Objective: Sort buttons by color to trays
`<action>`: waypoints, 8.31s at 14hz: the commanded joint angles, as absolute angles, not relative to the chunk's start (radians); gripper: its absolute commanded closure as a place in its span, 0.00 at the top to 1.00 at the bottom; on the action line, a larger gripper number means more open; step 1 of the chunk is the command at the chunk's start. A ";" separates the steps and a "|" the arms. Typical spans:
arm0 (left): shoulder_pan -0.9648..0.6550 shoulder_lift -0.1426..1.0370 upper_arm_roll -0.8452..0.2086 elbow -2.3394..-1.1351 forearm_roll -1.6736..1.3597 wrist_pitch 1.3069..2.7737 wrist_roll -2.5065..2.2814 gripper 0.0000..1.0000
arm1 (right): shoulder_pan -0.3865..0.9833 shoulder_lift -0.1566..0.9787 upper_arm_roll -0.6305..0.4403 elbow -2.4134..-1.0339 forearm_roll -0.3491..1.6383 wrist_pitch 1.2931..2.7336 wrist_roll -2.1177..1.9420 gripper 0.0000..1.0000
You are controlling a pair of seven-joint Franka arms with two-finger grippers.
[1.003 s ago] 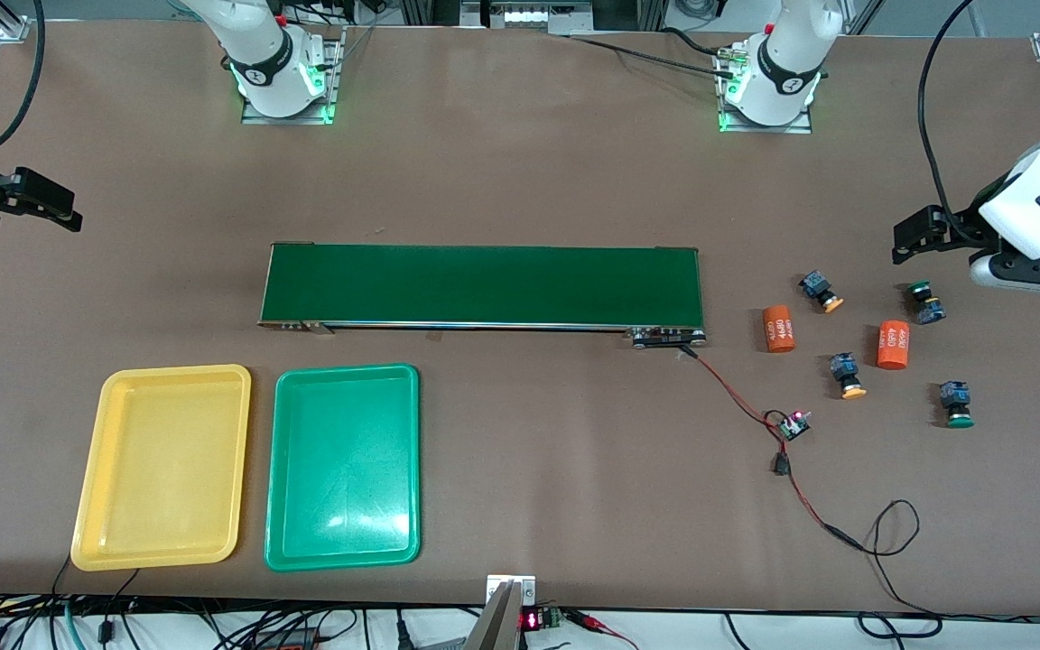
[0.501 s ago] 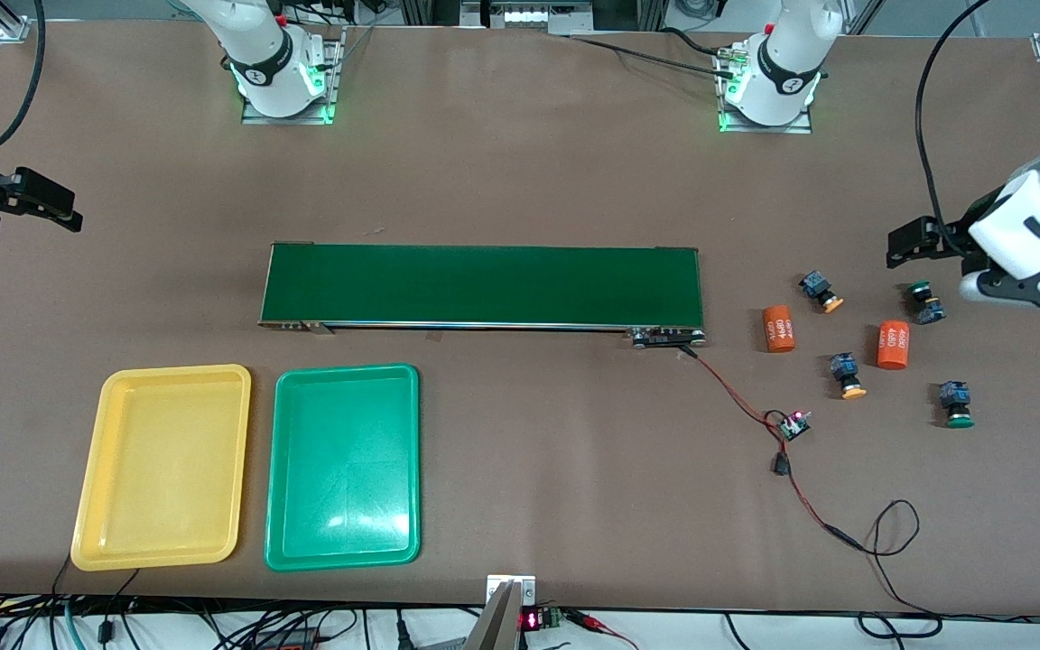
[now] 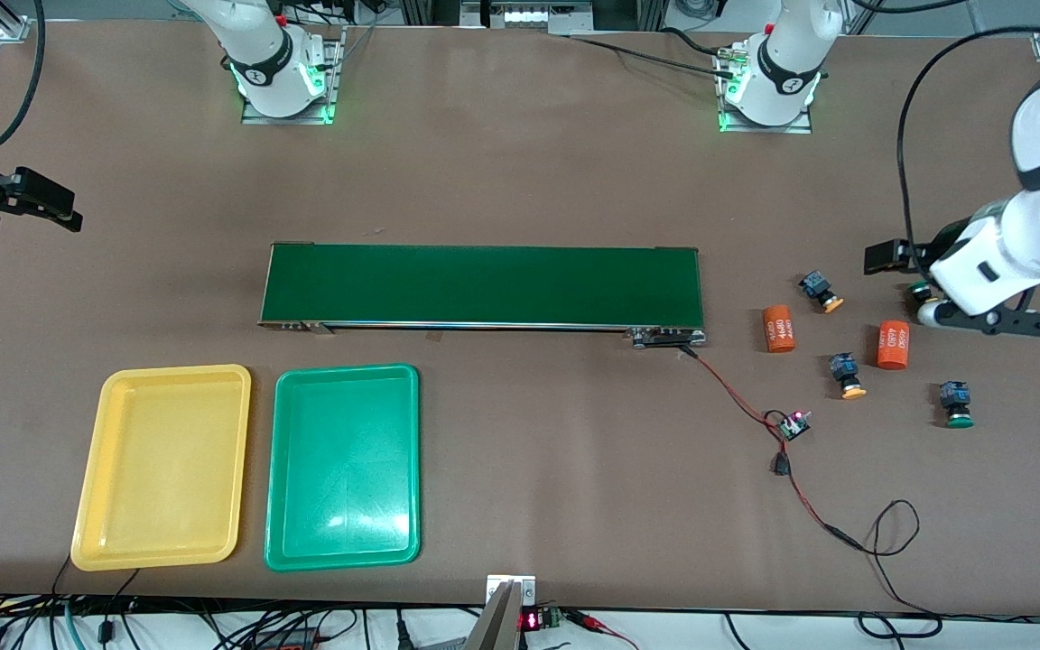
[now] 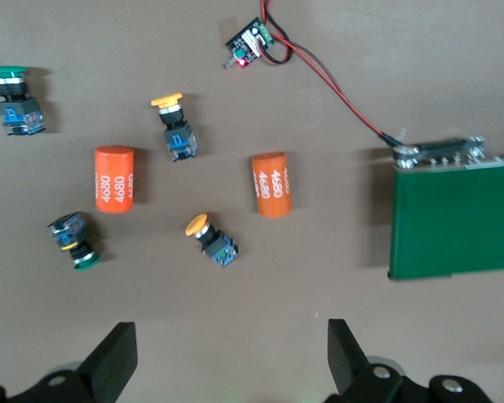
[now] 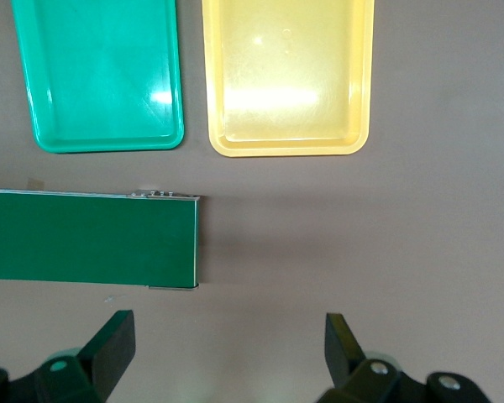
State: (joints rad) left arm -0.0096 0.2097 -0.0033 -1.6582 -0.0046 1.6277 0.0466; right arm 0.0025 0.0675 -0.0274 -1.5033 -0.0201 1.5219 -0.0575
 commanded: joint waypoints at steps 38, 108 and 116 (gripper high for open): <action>-0.104 0.382 -0.396 -1.983 0.002 2.158 -0.507 0.24 | 0.002 0.055 -0.028 -1.511 -0.020 1.539 -0.058 1.00; 0.434 0.558 -0.948 -1.723 0.268 1.811 -0.687 1.00 | -0.002 0.074 -0.028 -1.483 -0.015 1.514 -0.060 1.00; 0.704 0.587 -0.905 -1.678 0.361 1.732 -0.375 1.00 | 0.018 0.072 -0.026 -1.483 -0.015 1.489 -0.026 1.00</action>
